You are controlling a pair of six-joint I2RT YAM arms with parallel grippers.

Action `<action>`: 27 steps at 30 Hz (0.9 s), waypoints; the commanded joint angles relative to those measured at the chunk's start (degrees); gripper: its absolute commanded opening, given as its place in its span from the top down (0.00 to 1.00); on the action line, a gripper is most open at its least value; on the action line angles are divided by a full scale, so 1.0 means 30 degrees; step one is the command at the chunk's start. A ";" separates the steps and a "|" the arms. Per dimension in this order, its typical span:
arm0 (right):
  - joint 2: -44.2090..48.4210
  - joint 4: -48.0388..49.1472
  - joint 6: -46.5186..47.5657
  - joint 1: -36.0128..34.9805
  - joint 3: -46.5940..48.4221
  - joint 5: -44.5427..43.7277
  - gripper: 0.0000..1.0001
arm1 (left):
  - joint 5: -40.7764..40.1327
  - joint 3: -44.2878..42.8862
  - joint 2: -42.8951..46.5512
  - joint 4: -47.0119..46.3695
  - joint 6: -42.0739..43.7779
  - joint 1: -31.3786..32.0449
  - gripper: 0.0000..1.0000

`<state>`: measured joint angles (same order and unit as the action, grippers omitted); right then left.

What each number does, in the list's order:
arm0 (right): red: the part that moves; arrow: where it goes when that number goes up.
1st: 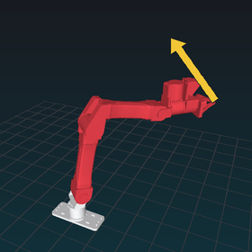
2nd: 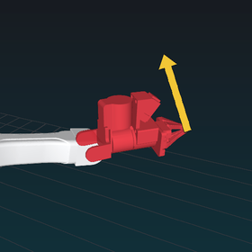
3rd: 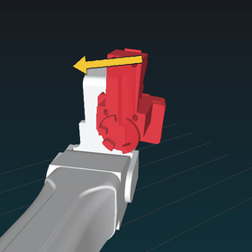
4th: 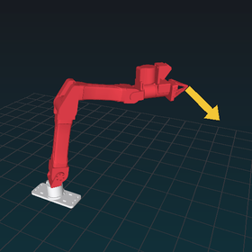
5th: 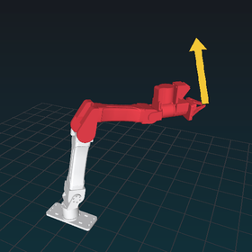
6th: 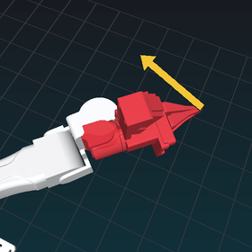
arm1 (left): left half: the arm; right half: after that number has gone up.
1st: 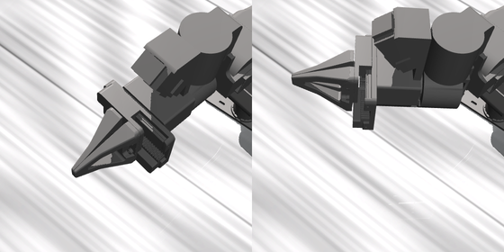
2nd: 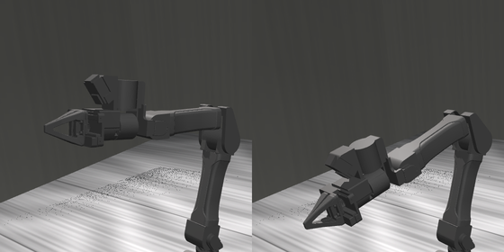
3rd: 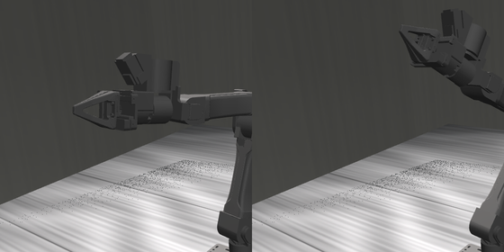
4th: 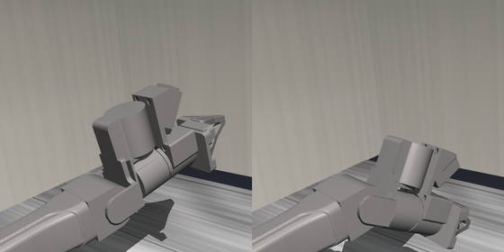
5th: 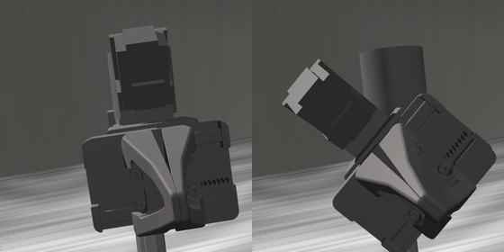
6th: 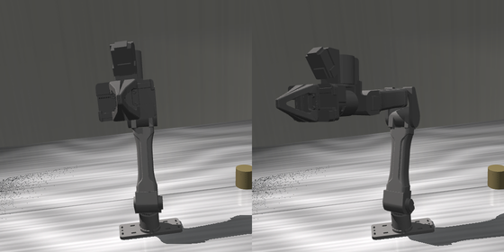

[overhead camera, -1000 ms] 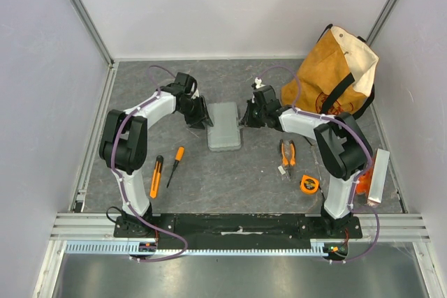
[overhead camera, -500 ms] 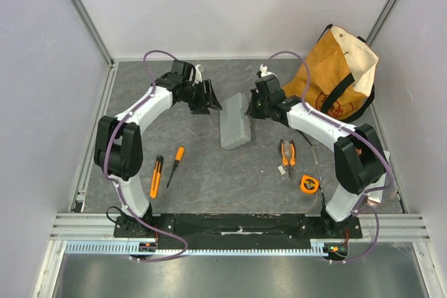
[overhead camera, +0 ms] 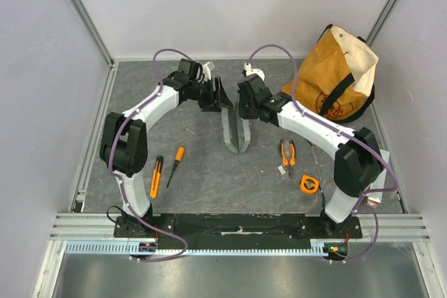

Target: Pack the tool kit

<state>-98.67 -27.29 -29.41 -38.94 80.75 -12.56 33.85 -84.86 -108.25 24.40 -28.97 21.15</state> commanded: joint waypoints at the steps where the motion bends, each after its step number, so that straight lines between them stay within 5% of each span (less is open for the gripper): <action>1: 0.0313 -0.0219 0.0369 -0.0263 0.1412 -0.1702 1.00 | -0.0469 -0.0864 -0.0334 0.0653 0.0487 0.0187 0.32; 9: 0.0049 -0.0455 0.0545 -0.0205 0.1092 -0.2317 1.00 | -0.2724 -0.0689 -0.0832 0.2645 0.1599 0.0216 0.33; 15: 0.0195 -0.0396 0.0721 0.0409 -0.0108 -0.2406 1.00 | -0.5299 -0.0161 -0.0832 0.3553 0.1982 0.0129 0.45; 27: -0.0534 0.3088 0.0662 0.2549 -0.3772 0.1313 0.97 | -0.8555 0.1654 -0.0246 0.3819 0.1190 -0.1363 0.41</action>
<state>-98.91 -24.14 -27.55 -31.31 70.50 -12.88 12.21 -81.08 -110.54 35.57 -25.67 19.33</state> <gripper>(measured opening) 0.022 0.575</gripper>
